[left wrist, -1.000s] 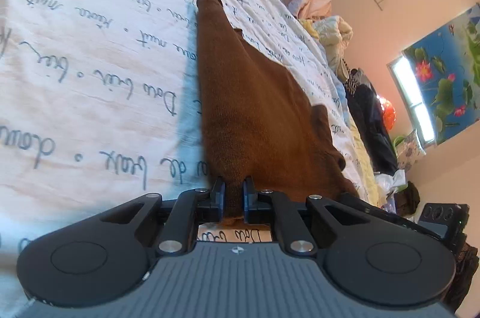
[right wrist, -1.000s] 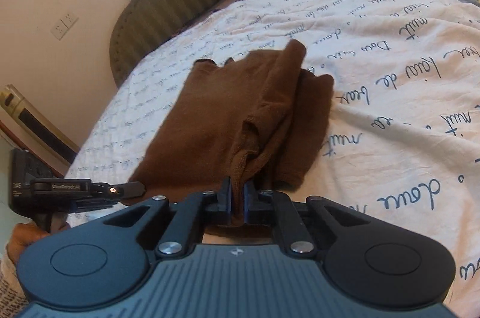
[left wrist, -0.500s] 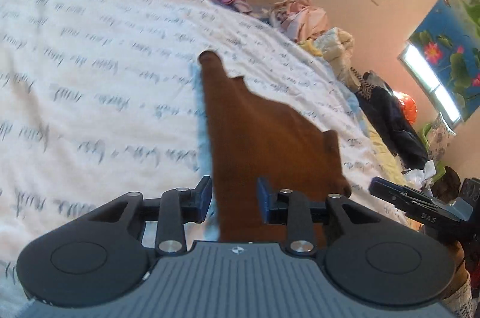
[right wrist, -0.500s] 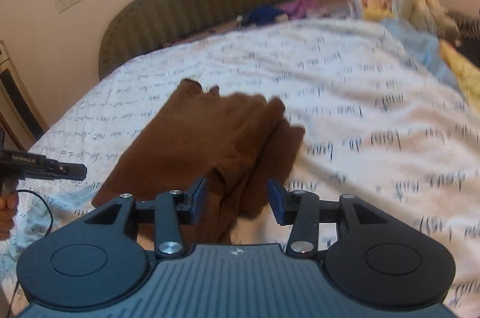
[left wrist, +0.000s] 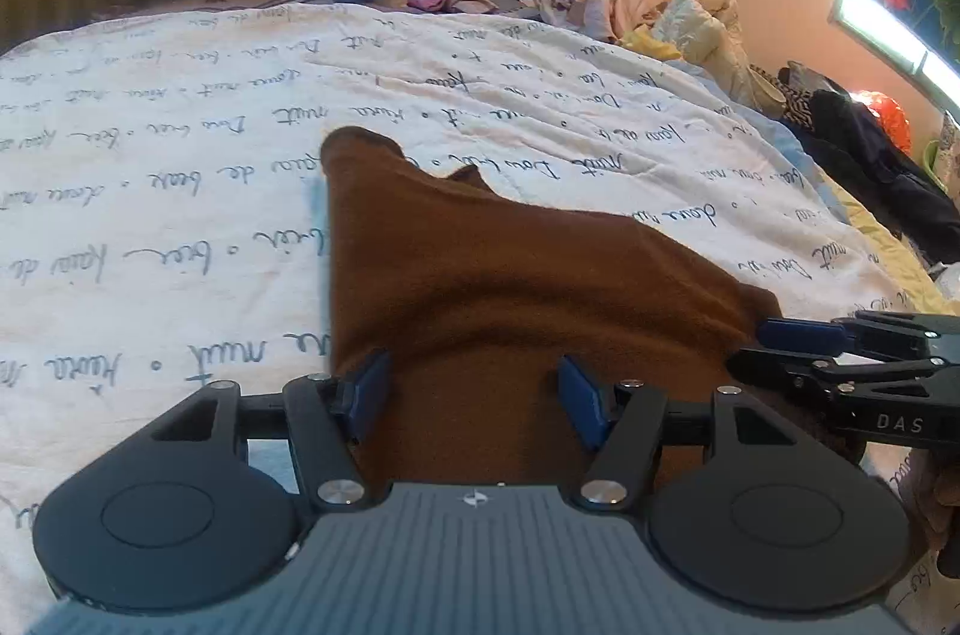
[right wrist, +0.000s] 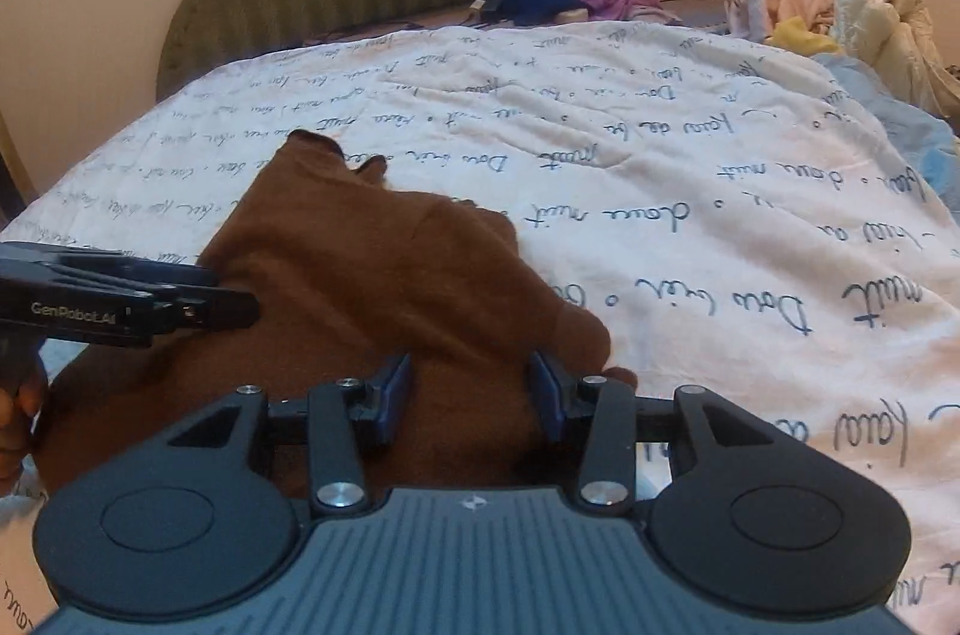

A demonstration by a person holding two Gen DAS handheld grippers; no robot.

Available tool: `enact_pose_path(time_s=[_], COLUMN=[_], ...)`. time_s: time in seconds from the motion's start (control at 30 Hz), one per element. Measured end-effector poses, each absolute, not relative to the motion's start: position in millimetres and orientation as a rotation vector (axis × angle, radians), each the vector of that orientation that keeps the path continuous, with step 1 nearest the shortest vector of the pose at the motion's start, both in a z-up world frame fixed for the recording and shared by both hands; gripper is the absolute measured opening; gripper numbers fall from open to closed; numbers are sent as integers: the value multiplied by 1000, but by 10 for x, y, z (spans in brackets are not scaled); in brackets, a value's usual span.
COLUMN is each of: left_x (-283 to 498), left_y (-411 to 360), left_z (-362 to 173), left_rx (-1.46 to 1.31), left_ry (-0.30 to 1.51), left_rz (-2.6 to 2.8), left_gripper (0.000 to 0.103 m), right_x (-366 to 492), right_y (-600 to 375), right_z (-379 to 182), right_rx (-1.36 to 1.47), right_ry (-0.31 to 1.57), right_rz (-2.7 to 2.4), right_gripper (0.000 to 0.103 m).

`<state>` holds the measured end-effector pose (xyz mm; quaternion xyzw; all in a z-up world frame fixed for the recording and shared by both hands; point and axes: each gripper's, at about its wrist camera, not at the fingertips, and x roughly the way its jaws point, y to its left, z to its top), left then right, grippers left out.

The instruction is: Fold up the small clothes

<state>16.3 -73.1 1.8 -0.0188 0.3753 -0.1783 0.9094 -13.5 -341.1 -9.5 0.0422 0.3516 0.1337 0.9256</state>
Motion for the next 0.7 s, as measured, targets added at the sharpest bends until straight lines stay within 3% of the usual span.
enact_pose_path(time_s=[0.03,0.1,0.27,0.37,0.47,0.5,0.7], left_x=[116,-40,-302,-444,-546,-613,-991], left_y=[-690,-614,-734,-634,-511,-484,-583], left_z=[82,218,-52,-305,-206,-132,48], left_rx=[-56,-124,-47,-12,-51,-54,-89], left_ry=[770,718,808,752,782,771,739], left_rz=[-342,-363,-383,-418,-383,-375,-458], left_gripper=[84,94,92,102,101,95,97], right_x=[-199,-345,-624,-731,-798,-864,-1320], right_y=[-3395,-3344,-3052,-3112,-3287,-3293,-3100], right_z=[-10,140,65,-180,-122,-73,112], right_rx=[72,73,30,-10,74,70,46], right_ry=[707,662,694,681,703,691,601], right_rz=[251,259,347,314,291,286,361], right_gripper=[41,44,41,44,50,50,50])
